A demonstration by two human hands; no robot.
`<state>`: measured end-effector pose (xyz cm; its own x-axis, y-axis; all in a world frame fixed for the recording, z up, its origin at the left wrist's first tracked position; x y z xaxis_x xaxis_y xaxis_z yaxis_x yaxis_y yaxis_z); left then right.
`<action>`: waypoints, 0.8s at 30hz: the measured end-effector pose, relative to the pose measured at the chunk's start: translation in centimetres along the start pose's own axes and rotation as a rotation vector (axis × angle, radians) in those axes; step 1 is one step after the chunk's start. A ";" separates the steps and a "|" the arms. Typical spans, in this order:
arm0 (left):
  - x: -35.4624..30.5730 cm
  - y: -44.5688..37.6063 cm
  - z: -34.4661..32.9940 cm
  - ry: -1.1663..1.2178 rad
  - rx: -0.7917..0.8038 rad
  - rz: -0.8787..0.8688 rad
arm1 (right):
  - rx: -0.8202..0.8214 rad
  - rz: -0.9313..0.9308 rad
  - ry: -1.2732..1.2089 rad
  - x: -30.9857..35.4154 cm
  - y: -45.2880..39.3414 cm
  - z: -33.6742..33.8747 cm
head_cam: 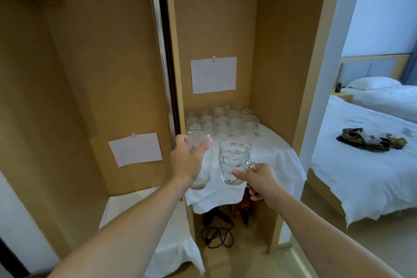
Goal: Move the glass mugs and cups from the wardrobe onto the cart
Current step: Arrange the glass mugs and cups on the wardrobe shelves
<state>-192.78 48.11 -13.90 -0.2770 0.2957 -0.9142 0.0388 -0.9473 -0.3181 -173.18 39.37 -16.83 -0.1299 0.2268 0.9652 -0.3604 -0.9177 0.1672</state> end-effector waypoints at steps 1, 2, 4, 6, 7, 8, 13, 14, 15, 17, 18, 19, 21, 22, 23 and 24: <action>0.0 -0.6 -0.8 -0.004 0.001 0.000 | -0.009 -0.010 -0.005 -0.2 -0.6 0.4; -0.1 -1.3 -1.6 -0.005 0.005 0.001 | -0.016 -0.016 -0.009 -0.3 -1.2 0.9; -0.2 -2.9 -3.6 -0.001 0.011 0.006 | -0.034 -0.012 0.000 -0.2 -2.8 1.8; -0.3 -4.6 -5.6 0.006 0.023 0.011 | -0.057 -0.010 0.015 -0.1 -4.4 2.7; -0.3 -5.5 -6.7 0.011 0.031 0.011 | -0.071 -0.017 0.017 0.0 -5.3 3.1; -0.3 -6.4 -7.7 0.016 0.041 0.011 | -0.082 -0.024 0.015 0.1 -6.3 3.5; 1.4 -10.3 -11.9 0.034 0.102 0.037 | -0.115 -0.028 0.014 0.5 -11.4 4.6; 2.2 -11.3 -12.6 0.025 0.110 0.048 | -0.114 -0.039 0.003 0.5 -12.7 4.5; 2.8 -12.2 -13.1 0.011 0.119 0.057 | -0.114 -0.051 -0.012 0.4 -13.7 4.3; 3.9 -13.8 -13.9 -0.006 0.154 0.085 | -0.113 -0.071 -0.025 0.2 -15.2 4.0; 4.5 -14.7 -14.4 -0.001 0.174 0.106 | -0.114 -0.085 -0.016 0.1 -16.2 3.8; 5.0 -15.5 -14.9 0.006 0.191 0.125 | -0.116 -0.100 -0.004 0.0 -17.3 3.7; 6.2 -16.9 -15.7 0.019 0.205 0.149 | -0.117 -0.134 0.002 -0.2 -19.3 3.3; 6.7 -17.4 -16.0 0.019 0.208 0.153 | -0.114 -0.145 -0.003 -0.2 -20.2 3.1; 7.2 -18.0 -16.4 0.011 0.211 0.156 | -0.108 -0.147 -0.009 -0.3 -21.2 2.9; 7.7 -18.5 -16.8 -0.002 0.217 0.160 | -0.101 -0.142 -0.018 -0.4 -22.1 2.7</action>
<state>-179.46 69.97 -19.29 -0.2857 0.1399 -0.9480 -0.1247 -0.9863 -0.1080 -162.69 58.64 -20.31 -0.0553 0.3449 0.9370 -0.4654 -0.8392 0.2815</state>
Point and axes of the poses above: each hand's wrist, its own y-axis away from the middle knuckle, its own z-axis out of the back of the hand, x = y × z, the point moved 1 cm from there along -y, towards the middle knuckle, and after that the axes turned 2 degrees about -y, right-handed, at the moved point
